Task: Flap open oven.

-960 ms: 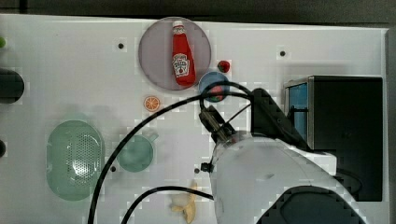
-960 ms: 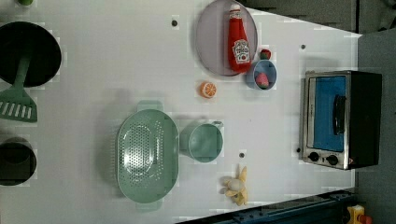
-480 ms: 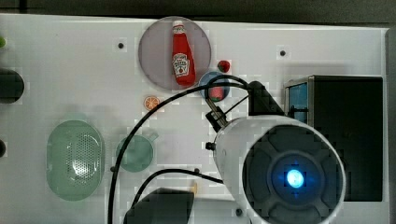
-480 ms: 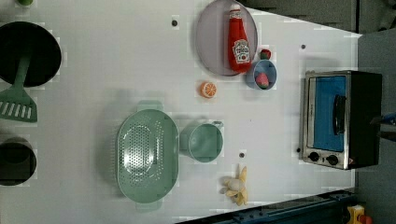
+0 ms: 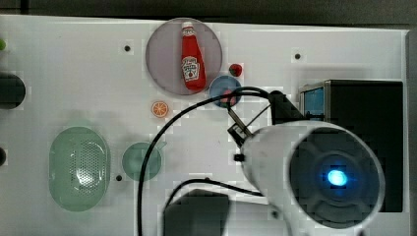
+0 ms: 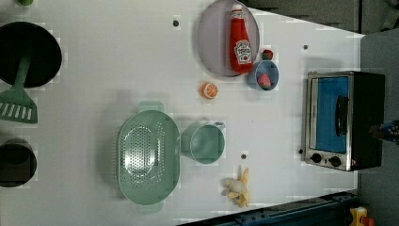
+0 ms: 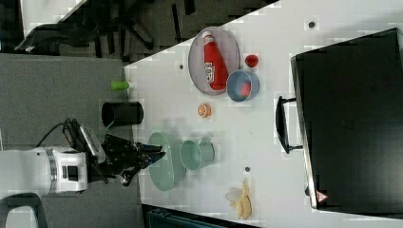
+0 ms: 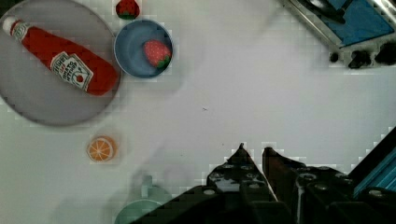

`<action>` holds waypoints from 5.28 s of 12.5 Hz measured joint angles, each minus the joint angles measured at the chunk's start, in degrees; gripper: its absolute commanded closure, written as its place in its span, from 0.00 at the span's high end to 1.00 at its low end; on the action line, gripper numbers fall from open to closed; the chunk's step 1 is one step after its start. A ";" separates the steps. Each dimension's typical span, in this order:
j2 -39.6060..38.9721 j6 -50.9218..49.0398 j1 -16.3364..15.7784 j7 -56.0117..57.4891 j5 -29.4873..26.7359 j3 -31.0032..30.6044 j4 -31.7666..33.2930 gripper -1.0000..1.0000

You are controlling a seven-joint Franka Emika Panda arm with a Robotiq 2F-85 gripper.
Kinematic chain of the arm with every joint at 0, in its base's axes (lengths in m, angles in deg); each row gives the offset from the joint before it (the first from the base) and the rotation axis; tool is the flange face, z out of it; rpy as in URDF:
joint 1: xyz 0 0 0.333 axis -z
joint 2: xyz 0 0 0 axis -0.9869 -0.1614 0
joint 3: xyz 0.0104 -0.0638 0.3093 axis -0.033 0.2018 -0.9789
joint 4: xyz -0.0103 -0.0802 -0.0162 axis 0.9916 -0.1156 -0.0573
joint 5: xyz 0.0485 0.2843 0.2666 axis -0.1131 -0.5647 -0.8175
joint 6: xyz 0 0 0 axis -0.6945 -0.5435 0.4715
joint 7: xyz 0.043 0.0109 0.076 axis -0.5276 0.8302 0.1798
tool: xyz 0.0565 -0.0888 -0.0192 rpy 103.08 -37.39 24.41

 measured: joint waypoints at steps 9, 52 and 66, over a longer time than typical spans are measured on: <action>-9.65 16.45 3.97 49.25 0.24 15.22 3.47 0.17; -48.09 41.11 -12.99 1.86 48.01 6.60 12.53 0.17; -12.68 20.44 -13.70 -1.60 1.48 6.83 3.92 0.17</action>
